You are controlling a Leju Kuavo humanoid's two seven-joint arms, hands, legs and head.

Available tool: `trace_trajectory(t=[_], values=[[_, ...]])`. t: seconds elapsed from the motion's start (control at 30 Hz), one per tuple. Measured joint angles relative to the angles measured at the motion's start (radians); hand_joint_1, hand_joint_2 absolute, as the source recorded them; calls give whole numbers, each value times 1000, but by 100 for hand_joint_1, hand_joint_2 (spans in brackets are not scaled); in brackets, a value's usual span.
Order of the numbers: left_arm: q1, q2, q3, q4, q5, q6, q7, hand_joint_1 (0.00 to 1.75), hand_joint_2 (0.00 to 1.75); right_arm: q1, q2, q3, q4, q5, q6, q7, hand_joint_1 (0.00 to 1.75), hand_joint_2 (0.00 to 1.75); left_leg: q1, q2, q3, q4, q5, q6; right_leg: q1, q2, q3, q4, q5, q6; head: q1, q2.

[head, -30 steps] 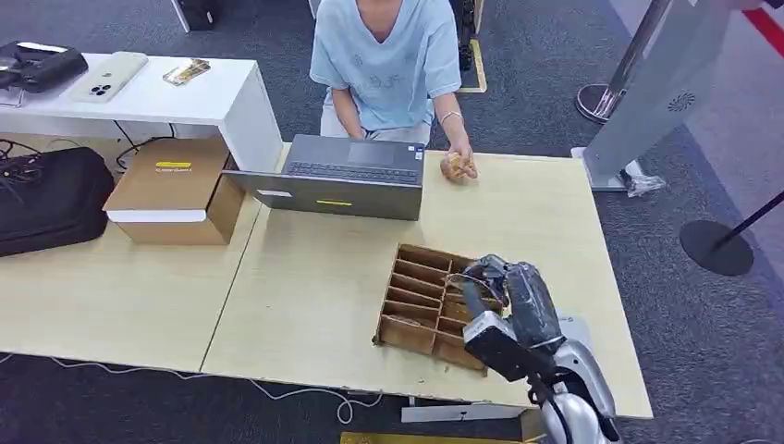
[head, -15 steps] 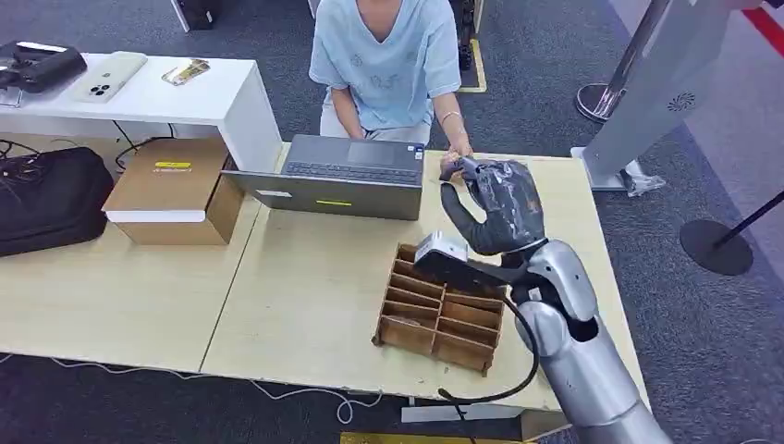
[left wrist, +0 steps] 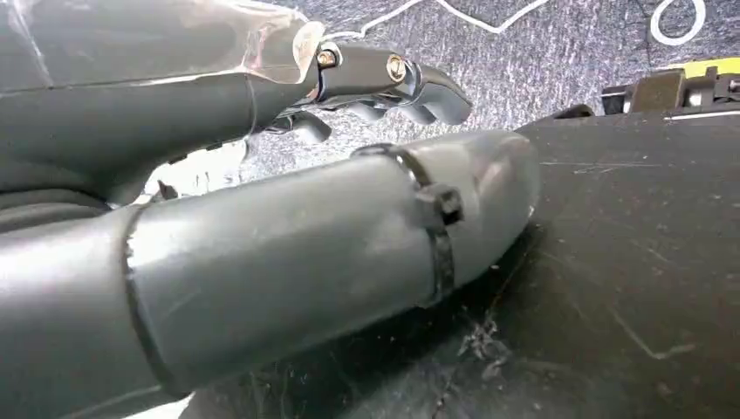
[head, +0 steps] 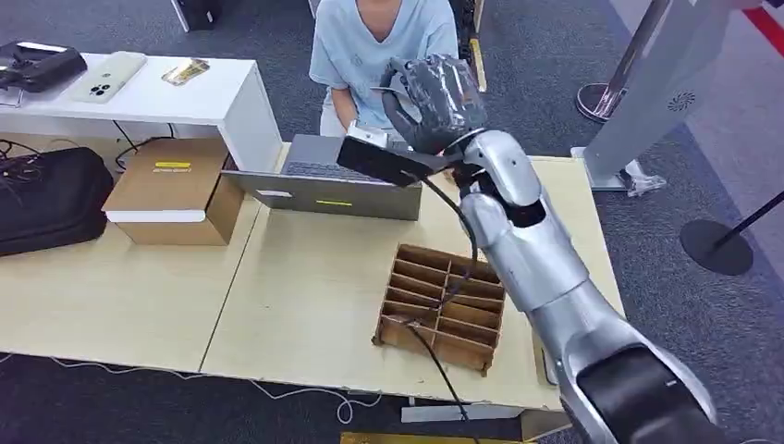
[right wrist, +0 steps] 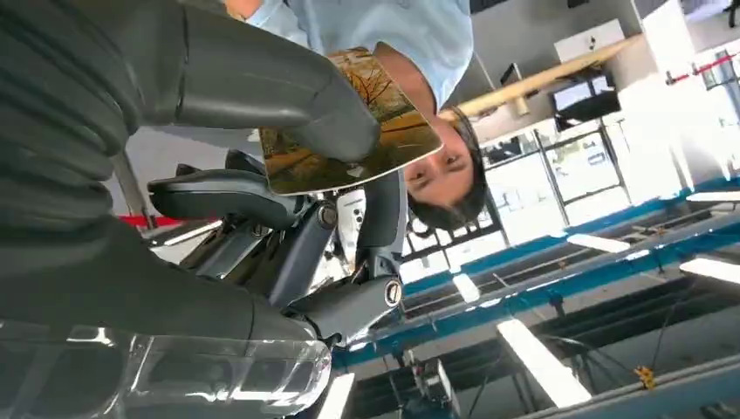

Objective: Pass the card to the sensor for recognition and then transmit it.

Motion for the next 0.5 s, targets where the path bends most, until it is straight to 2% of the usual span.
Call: trace_trajectory(t=[0.13, 0.23, 0.33, 0.5], values=[[-7, 0, -11, 0, -4, -16, -3, 0, 0, -107, 53, -6, 169, -88, 21, -43, 175, 175, 0, 0, 0, 0, 0, 0, 0, 0, 0, 0, 0, 0, 0, 0], [-10, 0, -22, 0, -5, -24, -3, 0, 0, -173, 82, -12, 277, -92, 20, -39, 175, 175, 0, 0, 0, 0, 0, 0, 0, 0, 0, 0, 0, 0, 1, 0], [-11, 0, -24, 0, -8, -27, -6, 0, 0, -221, 104, -13, 369, -81, 22, -1, 175, 175, 0, 0, 0, 0, 0, 0, 0, 0, 0, 0, 0, 0, 0, 0], [-13, 0, -25, 0, -8, -36, -6, 0, 0, -284, 140, -8, 519, -19, 49, 114, 175, 175, 0, 0, 0, 0, 0, 0, 0, 0, 0, 0, 0, 0, 0, 0]])
